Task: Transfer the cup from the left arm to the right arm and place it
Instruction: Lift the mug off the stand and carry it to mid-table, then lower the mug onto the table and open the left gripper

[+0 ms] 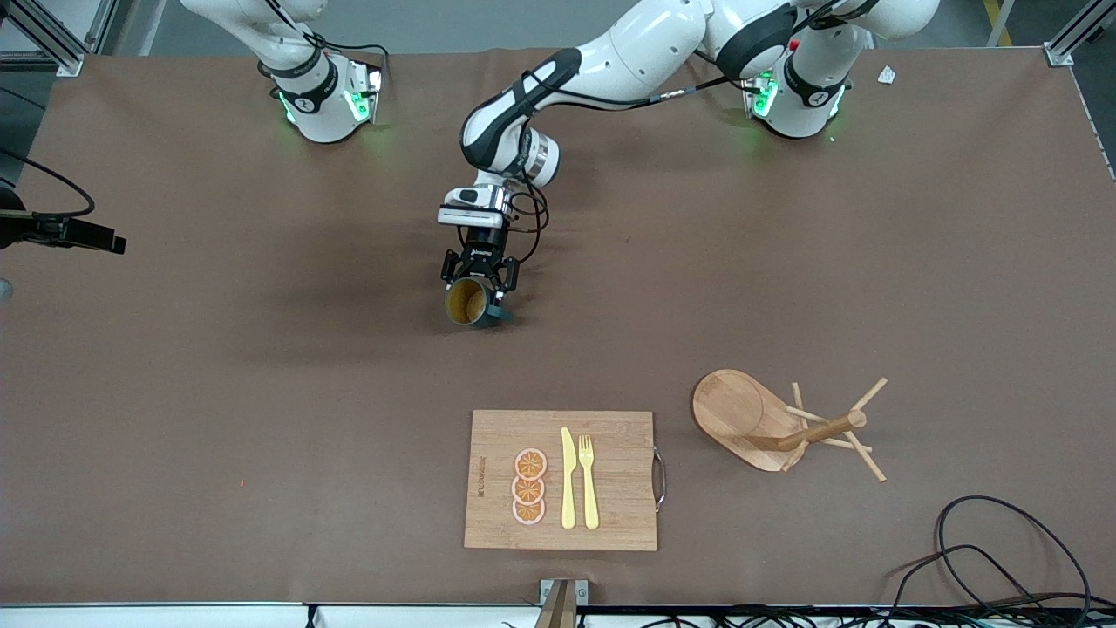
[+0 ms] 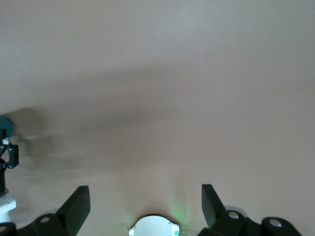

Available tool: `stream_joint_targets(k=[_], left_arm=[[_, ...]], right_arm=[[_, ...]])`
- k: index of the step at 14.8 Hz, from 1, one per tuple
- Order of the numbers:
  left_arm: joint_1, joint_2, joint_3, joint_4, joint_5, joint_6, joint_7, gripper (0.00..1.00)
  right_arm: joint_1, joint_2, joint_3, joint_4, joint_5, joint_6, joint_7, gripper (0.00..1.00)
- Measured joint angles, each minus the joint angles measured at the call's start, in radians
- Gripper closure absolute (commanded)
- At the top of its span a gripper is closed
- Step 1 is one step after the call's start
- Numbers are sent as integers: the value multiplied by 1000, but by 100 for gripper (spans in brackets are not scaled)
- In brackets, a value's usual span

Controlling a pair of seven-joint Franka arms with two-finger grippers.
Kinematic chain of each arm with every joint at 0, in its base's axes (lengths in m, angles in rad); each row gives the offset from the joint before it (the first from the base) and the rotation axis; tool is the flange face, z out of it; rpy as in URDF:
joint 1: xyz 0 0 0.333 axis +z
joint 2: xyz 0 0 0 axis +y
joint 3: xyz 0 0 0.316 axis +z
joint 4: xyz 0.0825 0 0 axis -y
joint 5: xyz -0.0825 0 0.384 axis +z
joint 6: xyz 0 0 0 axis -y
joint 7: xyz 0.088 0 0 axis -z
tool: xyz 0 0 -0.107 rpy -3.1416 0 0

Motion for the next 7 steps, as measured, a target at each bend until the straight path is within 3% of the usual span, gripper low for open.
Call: stream_joint_targets(k=[3, 5, 6, 7], left_arm=[[-20, 19, 1, 0, 0, -37, -53, 67], [-28, 25, 1, 0, 1, -53, -73, 54], [-31, 25, 1, 0, 0, -55, -79, 47], [-35, 25, 1, 0, -7, -57, -85, 24]], right_arm=[[-8, 10, 0, 0, 1, 21, 1, 0], [-9, 15, 0, 0, 3, 30, 22, 0], [-8, 17, 2, -1, 7, 37, 49, 0], [-7, 18, 4, -6, 15, 46, 81, 0]])
